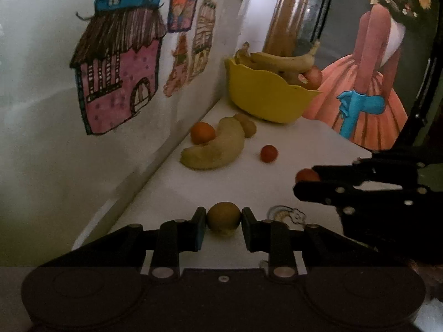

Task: Organize fruits
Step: 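Close the left gripper on the kiwi while the right gripper grasps the cherry tomato, then carry the kiwi in the left gripper to the tray while the right gripper carries the tomato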

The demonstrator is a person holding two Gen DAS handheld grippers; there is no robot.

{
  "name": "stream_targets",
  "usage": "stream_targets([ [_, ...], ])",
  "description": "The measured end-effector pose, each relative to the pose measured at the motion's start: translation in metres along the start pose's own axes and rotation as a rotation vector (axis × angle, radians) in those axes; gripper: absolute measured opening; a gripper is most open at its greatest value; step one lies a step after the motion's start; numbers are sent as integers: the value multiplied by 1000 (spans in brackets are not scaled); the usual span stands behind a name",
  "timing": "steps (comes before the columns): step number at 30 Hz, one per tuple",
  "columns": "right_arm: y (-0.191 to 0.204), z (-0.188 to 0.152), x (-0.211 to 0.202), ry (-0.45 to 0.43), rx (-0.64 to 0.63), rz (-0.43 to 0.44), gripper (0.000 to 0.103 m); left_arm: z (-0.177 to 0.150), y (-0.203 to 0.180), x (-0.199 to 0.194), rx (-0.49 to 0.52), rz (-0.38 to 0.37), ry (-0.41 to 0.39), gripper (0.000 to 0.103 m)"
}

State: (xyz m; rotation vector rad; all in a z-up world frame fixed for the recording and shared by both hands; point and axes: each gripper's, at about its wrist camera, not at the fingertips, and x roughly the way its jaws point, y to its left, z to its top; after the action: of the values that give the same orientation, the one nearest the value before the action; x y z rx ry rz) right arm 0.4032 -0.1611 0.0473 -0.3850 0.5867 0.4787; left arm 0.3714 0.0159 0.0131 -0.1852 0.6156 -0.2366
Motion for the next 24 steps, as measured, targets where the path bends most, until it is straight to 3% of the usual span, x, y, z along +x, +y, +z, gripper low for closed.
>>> stream_targets([
  [11, -1, -34, -84, -61, 108, -38, 25, -9, -39, -47, 2, -41, -43, 29],
  [18, -19, -52, -154, -107, 144, -135, 25, -10, -94, -76, 51, -131, -84, 29],
  [24, -33, -81, -201, -117, 183, -216, 25, -23, -141, -74, 85, -211, -46, 29],
])
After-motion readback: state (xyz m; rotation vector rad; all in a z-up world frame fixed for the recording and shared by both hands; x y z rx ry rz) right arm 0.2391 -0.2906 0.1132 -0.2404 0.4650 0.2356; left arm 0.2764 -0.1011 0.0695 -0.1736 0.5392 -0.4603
